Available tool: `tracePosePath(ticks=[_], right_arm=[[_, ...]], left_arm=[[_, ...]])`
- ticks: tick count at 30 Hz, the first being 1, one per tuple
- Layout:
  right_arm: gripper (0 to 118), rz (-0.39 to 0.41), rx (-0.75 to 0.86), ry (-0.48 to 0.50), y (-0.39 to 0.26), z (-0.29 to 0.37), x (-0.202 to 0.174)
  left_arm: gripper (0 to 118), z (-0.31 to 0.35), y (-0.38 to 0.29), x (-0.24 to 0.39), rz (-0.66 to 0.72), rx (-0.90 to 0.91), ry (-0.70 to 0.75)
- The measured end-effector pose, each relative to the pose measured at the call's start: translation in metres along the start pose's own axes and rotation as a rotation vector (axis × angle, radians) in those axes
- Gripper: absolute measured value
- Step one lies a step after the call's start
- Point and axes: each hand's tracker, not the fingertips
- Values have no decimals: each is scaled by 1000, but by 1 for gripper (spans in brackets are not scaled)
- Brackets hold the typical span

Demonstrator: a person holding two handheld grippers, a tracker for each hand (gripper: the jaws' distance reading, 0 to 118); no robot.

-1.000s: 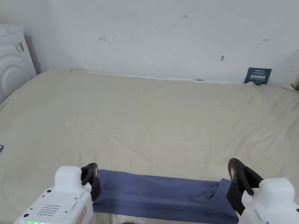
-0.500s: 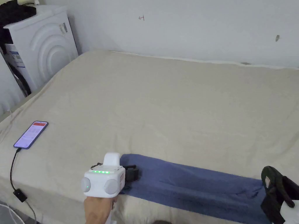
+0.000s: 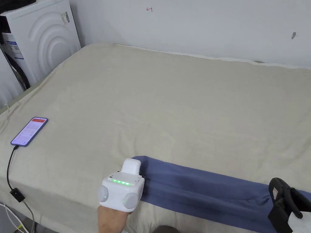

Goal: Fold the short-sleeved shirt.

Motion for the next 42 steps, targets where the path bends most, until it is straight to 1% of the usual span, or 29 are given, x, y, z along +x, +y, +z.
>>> tracePosePath(ticks=[1, 3, 5, 6, 7, 8, 9, 11, 14, 17, 19, 23, 24, 27, 28, 29, 30, 31, 32, 33, 34, 35, 36, 37, 39, 42], right_arm=[[0, 0, 4, -2, 2, 1, 0], [0, 1, 11, -4, 5, 0, 2], [0, 5, 14, -10, 8, 0, 0], [0, 5, 18, -11, 8, -1, 1], [0, 4, 21, -11, 8, -1, 1], [0, 5, 22, -10, 8, -1, 0], [0, 8, 21, -9, 7, -1, -1], [0, 9, 15, -9, 3, -3, -2], [0, -10, 2, 1, -1, -4, -4], [0, -15, 2, 5, -1, -3, -7], [0, -10, 17, 7, -1, -2, -10], [0, -20, 40, 19, 3, 0, -12], [0, -18, 42, 20, 3, 1, -11], [0, -12, 43, 9, 2, 5, -7], [0, -16, 42, 5, 2, 6, -4], [0, -22, 38, -2, 1, 7, -2], [0, -25, 33, -8, 0, 9, 1], [0, -26, 29, -18, -1, 9, 4], [0, -27, 22, -29, -2, 10, 6], [0, -26, 17, -33, -3, 10, 8], [0, -25, 16, -36, -4, 10, 10], [0, -25, 15, -41, -5, 10, 11], [0, -24, 14, -48, -5, 10, 12], [0, -26, 13, -51, -5, 9, 12], [0, -45, 11, -49, -6, 9, 13], [0, -57, 14, -38, -7, 7, 11]], left_arm=[[10, 4, 4, -2, -2, 12, 26], [10, -1, 10, -13, -35, 25, 11], [10, 6, 20, -21, -135, 64, 67], [10, 13, 26, -28, -178, 80, 124], [10, 15, 31, -40, -185, 66, 156], [10, 18, 34, -51, -164, 55, 164], [10, 23, 35, -61, -145, 61, 203], [10, 26, 35, -74, -176, 46, 237], [10, 41, 36, -64, -186, 107, 165], [10, 57, 46, -29, -159, 159, 62], [10, 64, 49, 10, -189, 187, 4], [10, 68, 44, 93, -198, 153, -144], [10, 59, 40, 113, -216, 137, -113], [10, 38, 26, 161, -249, 72, -166], [11, 28, 20, 174, -254, 48, -143], [15, 20, 14, 182, -255, 16, -130], [42, 12, 9, 188, -247, 1, -131], [77, 9, 3, 191, -241, -10, -143], [107, 10, -2, 192, -227, -25, -186], [118, 13, -6, 192, -224, -17, -199], [116, 18, -9, 191, -212, -3, -226], [116, 28, -11, 188, -191, 126, -280], [116, 40, -15, 183, -165, 107, -268], [116, 52, -17, 175, -147, 158, -263], [118, 68, -10, 153, -106, 274, -187], [118, 82, -4, 115, -59, 379, -48]])
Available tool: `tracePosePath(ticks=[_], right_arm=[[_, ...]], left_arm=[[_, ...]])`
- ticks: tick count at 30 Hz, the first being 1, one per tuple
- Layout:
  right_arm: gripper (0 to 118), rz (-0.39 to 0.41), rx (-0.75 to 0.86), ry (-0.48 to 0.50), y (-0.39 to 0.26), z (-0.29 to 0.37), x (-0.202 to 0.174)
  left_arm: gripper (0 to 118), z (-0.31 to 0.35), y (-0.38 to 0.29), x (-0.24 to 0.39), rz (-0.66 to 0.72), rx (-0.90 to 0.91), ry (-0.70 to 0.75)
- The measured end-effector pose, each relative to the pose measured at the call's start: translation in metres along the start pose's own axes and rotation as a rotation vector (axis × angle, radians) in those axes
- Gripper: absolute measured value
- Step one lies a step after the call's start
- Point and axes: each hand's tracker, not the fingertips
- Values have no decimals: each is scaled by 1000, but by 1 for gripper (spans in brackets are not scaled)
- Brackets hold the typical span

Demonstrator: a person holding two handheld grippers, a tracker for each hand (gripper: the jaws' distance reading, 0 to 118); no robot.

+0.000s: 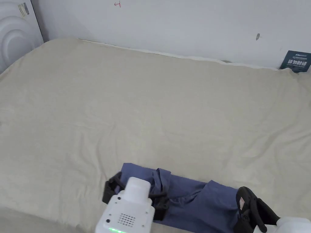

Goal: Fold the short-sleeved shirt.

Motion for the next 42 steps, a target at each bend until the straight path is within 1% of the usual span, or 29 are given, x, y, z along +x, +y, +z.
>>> tracePosePath(ticks=[2, 3, 4, 5, 6, 7, 8, 10, 11, 12, 13, 15, 16, 18, 19, 20, 24, 25, 28, 31, 32, 34, 36, 38, 39, 40, 41, 42], right_arm=[[0, 7, -4, 10, -1, -1, -3], [0, 8, -7, 17, -2, -2, -3], [0, 7, -11, 20, -2, -3, -4], [0, 6, -12, 22, -3, -3, -4], [0, 5, -13, 23, -4, -4, -3], [0, 2, -17, 21, -5, -4, -2], [0, 2, -21, 18, -5, -5, 0], [0, 9, -25, 0, -6, -3, 4], [0, 8, -26, -9, -6, -2, 7], [0, 3, -27, -15, -5, -1, 10], [0, -6, -25, -23, -5, 0, 14], [0, -14, -23, -41, -5, 1, 19], [0, -15, -22, -50, -5, 2, 22], [0, -16, -22, -59, -4, 3, 25], [0, -16, -22, -62, -4, 4, 26], [0, -15, -23, -67, -5, 4, 26], [0, -17, -33, -72, -7, 5, 27], [0, -16, -36, -71, -8, 5, 27], [0, -5, -45, -75, -9, 7, 24], [0, -1, -30, -67, -7, 11, 19], [0, 3, -22, -65, -6, 11, 17], [0, 19, 12, -55, -3, 12, 9], [0, 40, 59, -47, 4, 14, -1], [0, 72, 112, -53, 15, 16, -13], [0, 64, 119, -50, 22, 16, -19], [0, 44, 126, -42, 31, 16, -24], [0, 38, 147, -28, 39, 15, -27], [0, 57, 187, -12, 45, 15, -32]], left_arm=[[115, -3, 1, -21, 9, 30, 79], [101, -12, -1, -32, 20, 12, 102], [68, -20, 4, -40, 17, -10, 115], [14, -29, 4, -45, 5, -34, 150], [0, -39, -1, -47, -12, -78, 184], [0, -43, -2, -48, -47, -27, 180], [0, -32, 22, -39, -32, -57, 168], [0, -37, 23, -24, -136, -149, 176], [0, -38, 21, -17, -162, -188, 152], [0, -55, 11, -6, -153, -216, 97], [0, -58, 8, 5, -159, -249, 63], [0, -56, 3, 29, -212, -286, 49], [0, -77, -23, 38, -218, -307, 16], [0, -82, -37, 62, -207, -334, -13], [0, -80, -41, 76, -224, -333, -24], [0, -75, -45, 89, -281, -284, -39], [0, -62, -48, 131, -292, -222, -197], [0, -41, -27, 137, -313, -205, -245], [0, -28, -21, 145, -333, -149, -344], [0, 7, 6, 119, -191, -61, -333], [0, 7, 9, 103, -134, -31, -333], [0, 36, 29, 69, -49, 71, -260], [0, 61, 50, 32, 8, 160, -201], [0, 83, 67, 2, 39, 224, -98], [0, 95, 73, -15, 75, 264, -48], [0, 103, 79, -32, 143, 309, -25], [0, 108, 84, -44, 166, 318, -7], [0, 110, 88, -54, 152, 305, 35]])
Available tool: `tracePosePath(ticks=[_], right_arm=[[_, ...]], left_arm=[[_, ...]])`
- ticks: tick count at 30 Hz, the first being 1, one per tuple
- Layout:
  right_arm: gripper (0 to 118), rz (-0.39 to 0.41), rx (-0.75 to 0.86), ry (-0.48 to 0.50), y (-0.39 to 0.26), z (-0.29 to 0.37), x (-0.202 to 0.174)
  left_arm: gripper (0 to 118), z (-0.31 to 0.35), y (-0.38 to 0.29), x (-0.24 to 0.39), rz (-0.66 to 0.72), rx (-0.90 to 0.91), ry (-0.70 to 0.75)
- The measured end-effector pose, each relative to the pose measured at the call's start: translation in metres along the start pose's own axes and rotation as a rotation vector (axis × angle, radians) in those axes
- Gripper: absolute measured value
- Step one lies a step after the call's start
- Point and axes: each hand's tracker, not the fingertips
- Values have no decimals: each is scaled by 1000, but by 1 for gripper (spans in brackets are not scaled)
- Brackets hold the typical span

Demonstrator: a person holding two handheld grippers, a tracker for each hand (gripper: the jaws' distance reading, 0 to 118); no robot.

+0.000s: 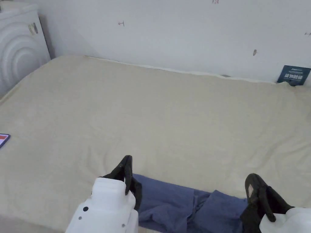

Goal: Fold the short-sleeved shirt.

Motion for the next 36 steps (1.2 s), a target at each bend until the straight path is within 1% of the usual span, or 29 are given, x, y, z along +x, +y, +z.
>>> tracePosePath(ticks=[1, 3, 4, 5, 6, 7, 8, 9, 10, 11, 12, 13, 15, 16, 17, 18, 19, 20, 22, 25, 27, 28, 29, 30, 31, 32, 33, 34, 36], right_arm=[[0, 25, 26, 1, 4, -1, -4], [0, 75, 58, -35, 2, -5, -13], [0, 107, 45, -64, -6, -11, -16], [0, 122, -28, -80, -9, -17, -18], [0, 168, -61, -85, -11, -20, -21], [0, 194, -33, -109, -14, -16, -23], [0, 178, -13, -117, -16, -14, -24], [0, 166, -13, -106, -16, -12, -22], [0, 153, -16, -91, -15, -11, -21], [0, 152, -25, -86, -16, -11, -21], [0, 155, -30, -87, -17, -9, -20], [0, 156, -38, -87, -19, -7, -19], [0, 147, -58, -84, -22, -2, -16], [0, 141, -65, -81, -24, 2, -13], [0, 134, -74, -82, -26, 5, -11], [0, 123, -91, -82, -27, 7, -9], [0, 77, -132, -75, -26, 8, -6], [0, 47, -145, -74, -25, 11, -2], [0, 46, -129, -83, -25, 15, 5], [0, 78, -153, -126, -27, 15, 14], [0, 64, -161, -134, -29, 14, 22], [0, 51, -169, -134, -30, 13, 26], [0, 41, -182, -127, -32, 11, 29], [0, 39, -189, -133, -35, 8, 30], [0, 34, -198, -142, -37, 4, 30], [0, 25, -210, -140, -38, 2, 31], [0, 21, -224, -134, -38, 0, 31], [0, 24, -227, -133, -38, 0, 30], [0, 35, -228, -125, -38, 1, 27]], left_arm=[[0, 0, 1, -7, -29, 3, 49], [0, 0, -5, -23, 1, 22, 88], [0, -3, -6, -31, 18, -22, 114], [0, -4, -5, -37, 52, -121, 122], [0, 1, -5, -41, 100, -81, 120], [0, 4, -6, -45, 122, -67, 127], [0, 2, -9, -45, 95, -72, 139], [5, -6, -12, -46, 76, -92, 129], [16, -10, -16, -45, 49, -125, 90], [32, -19, -23, -44, 40, -166, 34], [41, -31, -32, -43, 42, -233, 0], [41, -45, -44, -42, 39, -307, -17], [106, -72, -68, -40, 56, -415, -41], [116, -84, -83, -39, 36, -447, -37], [116, -95, -95, -39, 20, -484, -30], [116, -106, -107, -38, -19, -529, -32], [116, -116, -120, -37, -57, -581, -30], [116, -123, -130, -37, -41, -591, -43], [116, -144, -158, -40, -13, -630, -91], [115, -164, -186, -34, -22, -726, -107], [96, -173, -207, -32, 6, -850, -144], [89, -164, -201, -25, -108, -714, -81], [67, -163, -198, -21, -103, -749, -94], [49, -162, -198, -17, -57, -763, -162], [16, -160, -202, -4, -186, -725, -60], [11, -162, -201, 0, -164, -754, -179], [11, -163, -199, 7, -156, -772, -173], [11, -148, -187, 23, -261, -738, -105], [11, -143, -171, 22, -180, -709, -127]])
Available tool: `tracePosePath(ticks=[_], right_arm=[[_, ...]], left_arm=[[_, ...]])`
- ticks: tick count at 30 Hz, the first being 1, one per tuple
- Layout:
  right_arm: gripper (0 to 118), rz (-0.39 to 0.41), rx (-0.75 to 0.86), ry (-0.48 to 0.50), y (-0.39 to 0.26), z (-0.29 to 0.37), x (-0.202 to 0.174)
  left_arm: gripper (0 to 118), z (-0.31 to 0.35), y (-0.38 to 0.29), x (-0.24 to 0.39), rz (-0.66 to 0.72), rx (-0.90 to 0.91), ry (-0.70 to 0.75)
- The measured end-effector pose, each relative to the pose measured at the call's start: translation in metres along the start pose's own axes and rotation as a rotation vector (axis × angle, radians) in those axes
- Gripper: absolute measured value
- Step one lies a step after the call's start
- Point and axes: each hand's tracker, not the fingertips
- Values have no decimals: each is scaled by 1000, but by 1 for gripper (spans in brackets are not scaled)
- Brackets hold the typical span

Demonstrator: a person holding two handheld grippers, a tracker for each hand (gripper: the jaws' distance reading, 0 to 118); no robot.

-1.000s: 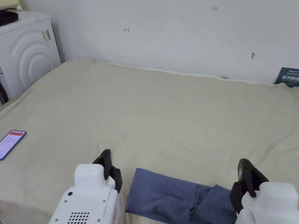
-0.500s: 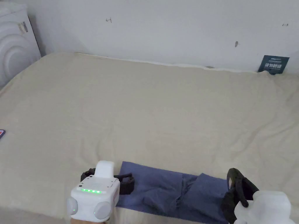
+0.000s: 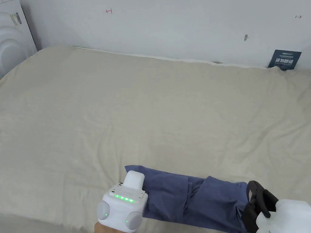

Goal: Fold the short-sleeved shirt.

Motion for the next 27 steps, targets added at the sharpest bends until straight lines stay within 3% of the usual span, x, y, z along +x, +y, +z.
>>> tracePosePath(ticks=[1, 6, 9, 13, 17, 21, 27], right_arm=[[0, 5, 2, 3, 0, 1, -2], [0, 8, 5, 30, 2, -7, -9], [0, 6, 4, 61, 5, -13, -19], [0, 8, 20, 108, 5, -16, -30], [0, -12, 12, 144, 3, -22, -40], [0, -11, 13, 158, 1, -19, -43], [0, -19, 14, 135, -3, -14, -29]], left_arm=[[11, 8, 10, -10, 91, 37, 7], [11, 51, 50, -71, 184, 89, 10], [11, 77, 52, -128, 307, 123, 34], [11, 92, 35, -189, 217, 126, 168], [11, 129, 35, -171, 88, 150, 204], [11, 142, 53, -112, -14, 190, 153], [11, 93, 62, -12, -146, 160, -34]])
